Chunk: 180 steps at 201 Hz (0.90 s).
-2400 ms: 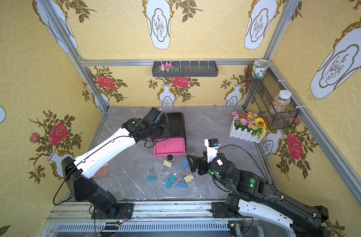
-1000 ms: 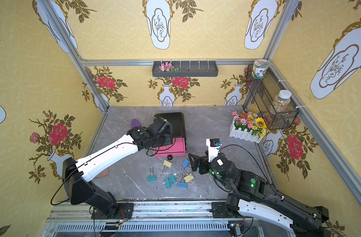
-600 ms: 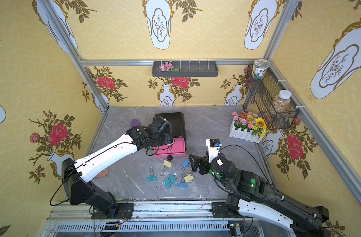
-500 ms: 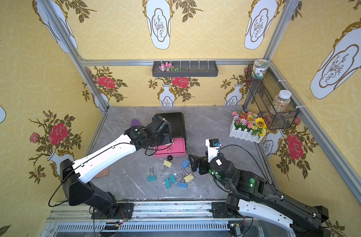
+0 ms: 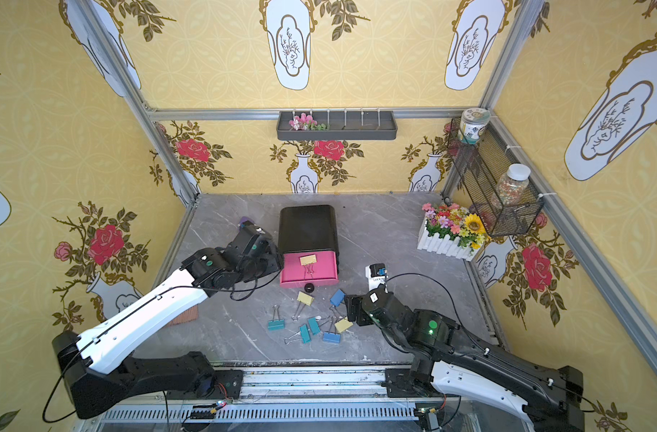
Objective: Put the binder clips in the drawer according to color
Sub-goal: Pick up the binder clip at the center of the board.
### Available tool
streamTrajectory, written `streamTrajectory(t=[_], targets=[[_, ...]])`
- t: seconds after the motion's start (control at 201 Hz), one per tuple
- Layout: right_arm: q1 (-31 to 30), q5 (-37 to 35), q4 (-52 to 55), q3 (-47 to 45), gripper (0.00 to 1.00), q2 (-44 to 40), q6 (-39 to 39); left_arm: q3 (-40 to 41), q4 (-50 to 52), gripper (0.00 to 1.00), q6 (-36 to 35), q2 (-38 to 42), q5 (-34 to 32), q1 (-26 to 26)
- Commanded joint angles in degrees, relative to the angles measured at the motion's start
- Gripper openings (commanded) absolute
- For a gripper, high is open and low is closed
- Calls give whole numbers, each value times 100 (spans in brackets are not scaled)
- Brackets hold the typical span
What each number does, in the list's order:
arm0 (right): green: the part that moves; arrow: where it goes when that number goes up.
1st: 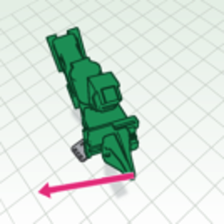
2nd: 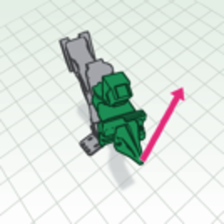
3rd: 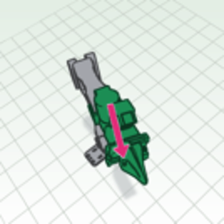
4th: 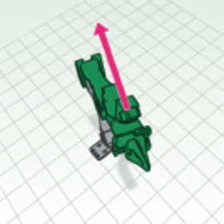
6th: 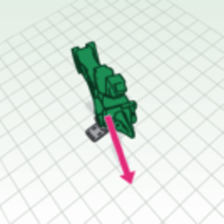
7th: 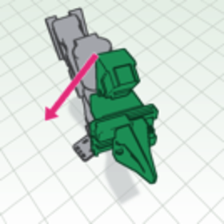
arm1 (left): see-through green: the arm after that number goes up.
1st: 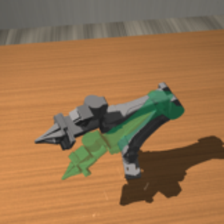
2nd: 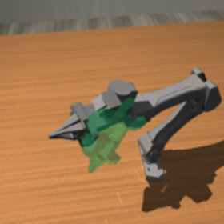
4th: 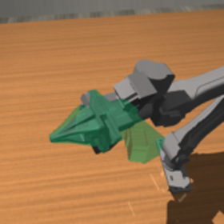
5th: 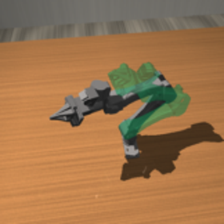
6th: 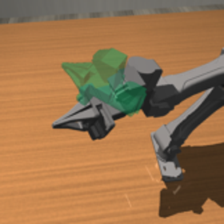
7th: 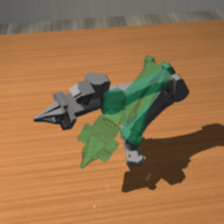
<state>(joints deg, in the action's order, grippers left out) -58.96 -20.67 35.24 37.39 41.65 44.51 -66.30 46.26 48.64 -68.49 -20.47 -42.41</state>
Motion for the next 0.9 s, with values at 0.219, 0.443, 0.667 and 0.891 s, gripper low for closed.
streamTrajectory(t=[0.219,0.443,0.667,0.891], targets=[[11,1147,165,-686,85,621,1050,2068,-727,62,1355,1701,466,181],[-5,1368,-289,-748,90,1376,809,3042,-1112,63,1744,2322,707,181],[-23,1192,-774,-505,91,2310,375,3228,-1368,63,1728,2212,826,181],[-25,1119,-1268,-434,84,2719,-31,3203,-1497,63,1653,2018,890,181]])
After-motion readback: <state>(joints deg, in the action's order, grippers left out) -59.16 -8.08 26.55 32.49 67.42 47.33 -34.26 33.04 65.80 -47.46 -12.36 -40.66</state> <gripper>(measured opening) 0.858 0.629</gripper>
